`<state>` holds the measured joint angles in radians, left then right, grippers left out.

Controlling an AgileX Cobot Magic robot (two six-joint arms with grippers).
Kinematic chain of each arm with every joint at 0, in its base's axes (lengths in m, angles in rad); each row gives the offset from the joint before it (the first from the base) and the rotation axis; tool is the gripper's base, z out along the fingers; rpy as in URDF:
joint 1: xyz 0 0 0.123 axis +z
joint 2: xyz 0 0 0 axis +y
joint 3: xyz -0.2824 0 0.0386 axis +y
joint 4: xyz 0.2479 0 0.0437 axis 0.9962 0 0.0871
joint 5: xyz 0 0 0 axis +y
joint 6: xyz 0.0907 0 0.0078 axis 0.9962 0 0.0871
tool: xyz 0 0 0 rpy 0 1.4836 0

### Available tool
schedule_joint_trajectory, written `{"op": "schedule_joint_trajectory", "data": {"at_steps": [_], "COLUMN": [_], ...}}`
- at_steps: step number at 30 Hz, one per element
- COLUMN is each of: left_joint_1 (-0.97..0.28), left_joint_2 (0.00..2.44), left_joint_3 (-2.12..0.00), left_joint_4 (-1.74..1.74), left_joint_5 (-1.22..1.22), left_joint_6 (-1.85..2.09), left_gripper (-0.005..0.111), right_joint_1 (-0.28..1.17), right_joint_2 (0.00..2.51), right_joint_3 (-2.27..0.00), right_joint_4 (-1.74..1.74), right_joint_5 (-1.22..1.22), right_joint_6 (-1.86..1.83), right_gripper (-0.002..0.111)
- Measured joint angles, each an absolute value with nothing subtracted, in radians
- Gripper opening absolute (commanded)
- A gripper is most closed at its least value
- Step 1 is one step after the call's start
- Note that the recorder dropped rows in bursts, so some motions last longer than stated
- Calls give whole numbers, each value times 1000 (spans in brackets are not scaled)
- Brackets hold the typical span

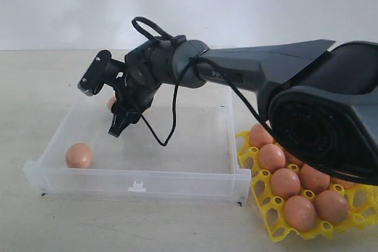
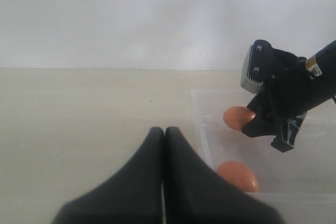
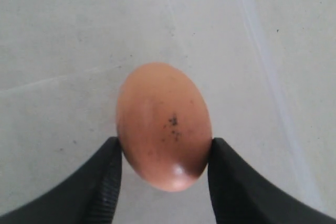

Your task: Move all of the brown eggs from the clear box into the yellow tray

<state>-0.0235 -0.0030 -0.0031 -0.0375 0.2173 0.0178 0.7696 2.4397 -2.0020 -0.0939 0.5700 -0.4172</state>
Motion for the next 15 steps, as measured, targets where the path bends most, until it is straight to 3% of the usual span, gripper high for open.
{"op": "schedule_joint_trajectory", "data": {"at_steps": [8, 12, 15], "left_joint_1": [-23, -23, -23], "left_joint_2": [-3, -3, -3], "left_joint_3": [-3, -3, -3], "left_joint_4": [-37, -37, -37], "left_joint_5": [217, 217, 217], "left_joint_6": [18, 18, 18], "left_gripper": [-4, -4, -4], "right_joint_1": [776, 778, 779], "right_joint_2": [2272, 2175, 2038], "right_joint_3": [-1853, -1591, -1340], "right_joint_4": [214, 367, 465], "right_joint_5": [509, 223, -129], "right_joint_6": [-418, -433, -405], "right_gripper": [0, 0, 0]}}
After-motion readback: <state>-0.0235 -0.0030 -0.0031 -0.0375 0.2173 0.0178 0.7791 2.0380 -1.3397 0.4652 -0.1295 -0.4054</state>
